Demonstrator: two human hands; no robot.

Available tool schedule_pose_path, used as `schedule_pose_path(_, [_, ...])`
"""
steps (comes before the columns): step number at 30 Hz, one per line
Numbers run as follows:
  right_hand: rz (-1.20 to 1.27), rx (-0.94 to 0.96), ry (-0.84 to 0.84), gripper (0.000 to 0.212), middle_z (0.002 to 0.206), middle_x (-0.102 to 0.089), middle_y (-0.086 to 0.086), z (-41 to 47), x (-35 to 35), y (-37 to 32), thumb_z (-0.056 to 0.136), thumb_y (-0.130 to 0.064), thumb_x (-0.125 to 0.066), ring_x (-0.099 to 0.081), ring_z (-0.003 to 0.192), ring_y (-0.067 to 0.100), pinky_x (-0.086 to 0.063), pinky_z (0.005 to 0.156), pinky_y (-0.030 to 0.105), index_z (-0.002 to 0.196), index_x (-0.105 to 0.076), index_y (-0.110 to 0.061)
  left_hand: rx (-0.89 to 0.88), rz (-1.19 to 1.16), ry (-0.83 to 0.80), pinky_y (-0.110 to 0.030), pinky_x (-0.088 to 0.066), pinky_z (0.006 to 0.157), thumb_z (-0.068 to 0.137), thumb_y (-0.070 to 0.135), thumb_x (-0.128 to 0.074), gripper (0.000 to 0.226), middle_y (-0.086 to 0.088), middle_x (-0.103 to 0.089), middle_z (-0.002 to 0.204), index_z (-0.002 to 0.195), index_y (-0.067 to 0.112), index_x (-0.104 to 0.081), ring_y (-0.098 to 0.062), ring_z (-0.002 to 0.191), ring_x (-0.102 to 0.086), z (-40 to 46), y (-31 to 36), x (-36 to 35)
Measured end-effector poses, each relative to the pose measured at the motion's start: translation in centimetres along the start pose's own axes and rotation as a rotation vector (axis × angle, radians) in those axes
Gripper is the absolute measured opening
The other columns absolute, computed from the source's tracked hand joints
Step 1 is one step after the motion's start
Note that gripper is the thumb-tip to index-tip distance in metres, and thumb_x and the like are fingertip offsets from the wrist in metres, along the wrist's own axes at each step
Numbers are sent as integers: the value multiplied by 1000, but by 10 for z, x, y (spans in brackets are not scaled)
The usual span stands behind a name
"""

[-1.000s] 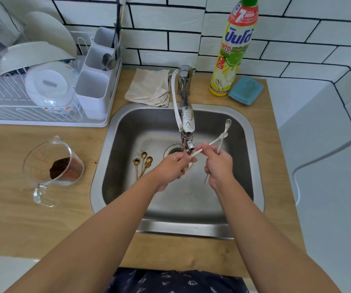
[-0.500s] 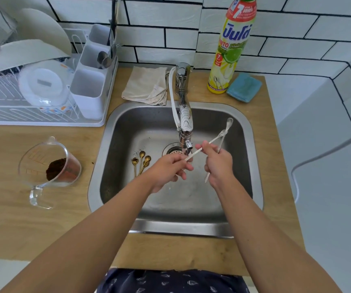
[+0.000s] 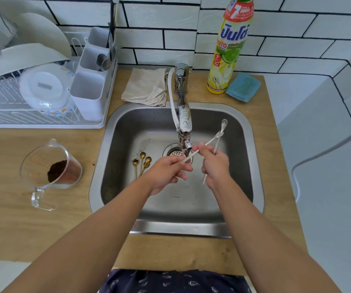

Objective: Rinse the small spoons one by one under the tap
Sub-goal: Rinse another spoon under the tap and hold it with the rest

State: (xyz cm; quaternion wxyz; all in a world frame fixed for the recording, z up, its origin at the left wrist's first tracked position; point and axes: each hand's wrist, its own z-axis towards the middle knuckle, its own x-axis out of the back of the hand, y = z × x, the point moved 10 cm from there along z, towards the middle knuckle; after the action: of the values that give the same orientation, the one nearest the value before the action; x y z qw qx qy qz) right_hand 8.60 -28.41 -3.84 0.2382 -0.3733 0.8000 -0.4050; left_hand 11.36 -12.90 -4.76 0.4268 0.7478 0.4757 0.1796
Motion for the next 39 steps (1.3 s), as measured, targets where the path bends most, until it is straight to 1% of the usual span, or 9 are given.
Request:
schedule_pose_path(5, [-19,-49,43,29,50,-48,-7,-4,-5,15,92,-28,-75,-21,41,9,-22,37,20,65,-75,-20,-52,230,384,-22,-31,42,93,46,-67,37,9,-54,49,73,15,-72,-9,42,-38,-7,15,23])
schedule_pose_path(9, [-78,-91,77,34,79,-79,1,6,3,16,87,-29,-81,-20,37,9,-22,35,16,60,-66,-17,-315,755,421,-29,-33,53,104,38,-51,34,6,-57,67,80,17,-64,-10,61,-48,-13,47,5])
schedule_pose_path(13, [-22,-91,-12,27,68,-77,-6,7,-7,12,97,-22,-70,-18,35,7,-20,35,18,72,-71,-14,-205,471,293,-25,-39,62,104,39,-48,30,12,-62,79,90,20,-67,-3,73,-54,-6,22,4])
schedule_pose_path(18, [-48,-67,-42,20,47,-56,-13,1,-12,15,99,-26,-68,-23,35,5,-24,35,20,85,-72,-13,-60,208,278,-13,-36,44,96,57,-55,46,17,-52,48,79,17,-72,1,46,-42,-4,13,3])
schedule_pose_path(24, [52,-25,56,23,78,-73,-5,10,5,0,103,-21,-63,-21,35,5,-22,36,19,99,-77,-3,-94,135,88,-17,-39,55,107,24,-46,31,10,-64,79,84,18,-66,-5,56,-48,-4,13,-4])
schedule_pose_path(31, [-6,-61,18,27,65,-75,-10,-1,-14,15,100,-25,-67,-25,37,5,-24,36,19,75,-73,-18,-58,157,376,-17,-36,44,89,46,-72,41,6,-54,48,63,15,-66,-8,45,-42,-4,21,14])
schedule_pose_path(33, [15,-47,15,30,61,-72,-8,2,-10,11,100,-24,-67,-24,36,5,-24,35,19,71,-74,-18,-57,118,252,-17,-37,47,99,38,-62,33,4,-62,58,79,13,-70,-9,50,-47,0,18,2])
schedule_pose_path(37, [28,-40,10,24,90,-81,-3,8,1,4,101,-26,-66,-23,38,6,-25,37,21,80,-74,-18,49,-118,-75,-18,-49,58,106,16,-48,24,-6,-76,111,123,6,-62,-11,75,-70,-2,6,-14])
schedule_pose_path(39, [13,-54,-19,23,83,-80,-5,4,-3,7,101,-27,-65,-24,39,6,-25,38,22,82,-74,-18,141,-150,-113,-17,-44,46,106,21,-49,27,-6,-75,107,125,8,-62,-9,61,-63,-4,-2,-11])
